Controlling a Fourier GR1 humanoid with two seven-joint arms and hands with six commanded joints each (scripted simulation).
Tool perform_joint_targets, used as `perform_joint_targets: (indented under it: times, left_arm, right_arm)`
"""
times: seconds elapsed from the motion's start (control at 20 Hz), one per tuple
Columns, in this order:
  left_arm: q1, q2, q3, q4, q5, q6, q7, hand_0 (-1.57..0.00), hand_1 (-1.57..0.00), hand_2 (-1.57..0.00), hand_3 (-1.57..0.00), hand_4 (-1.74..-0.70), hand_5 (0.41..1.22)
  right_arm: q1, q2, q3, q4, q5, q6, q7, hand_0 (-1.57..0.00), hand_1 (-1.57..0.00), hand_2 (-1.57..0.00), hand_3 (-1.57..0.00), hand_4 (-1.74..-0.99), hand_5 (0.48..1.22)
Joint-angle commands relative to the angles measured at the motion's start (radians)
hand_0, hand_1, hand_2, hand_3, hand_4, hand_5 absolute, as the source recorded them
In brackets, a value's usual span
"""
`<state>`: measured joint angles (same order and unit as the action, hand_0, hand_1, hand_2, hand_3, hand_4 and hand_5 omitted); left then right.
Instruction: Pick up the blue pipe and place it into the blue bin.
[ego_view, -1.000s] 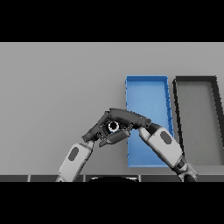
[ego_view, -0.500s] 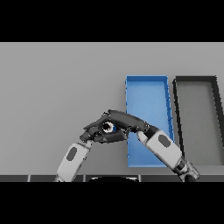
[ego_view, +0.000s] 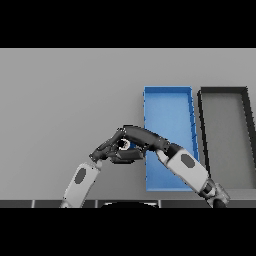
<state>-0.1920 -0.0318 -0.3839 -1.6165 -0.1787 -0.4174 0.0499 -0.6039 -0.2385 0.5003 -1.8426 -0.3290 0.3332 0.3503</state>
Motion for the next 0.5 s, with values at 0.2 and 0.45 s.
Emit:
perform_joint_targets:
  times: [0.2, 0.45]
  left_arm:
    - [0.012, -0.015, -0.004, 0.001, -0.003, 0.012, 0.046, -0.06, -0.06, -0.06, -0.05, -0.96, 0.538]
    - [0.019, -0.007, -0.005, 0.022, -0.021, 0.018, 0.031, -0.02, -0.02, -0.02, -0.02, -0.92, 0.474]
  right_arm:
    - [0.008, 0.004, 0.001, -0.001, -0.027, -0.011, -0.006, -1.57, -1.57, -1.57, -1.57, -1.741, 1.22]
    - [-0.044, 0.015, -0.052, -0.011, -0.195, -0.059, 0.058, -1.57, -1.57, -1.57, -1.57, -1.741, 1.221]
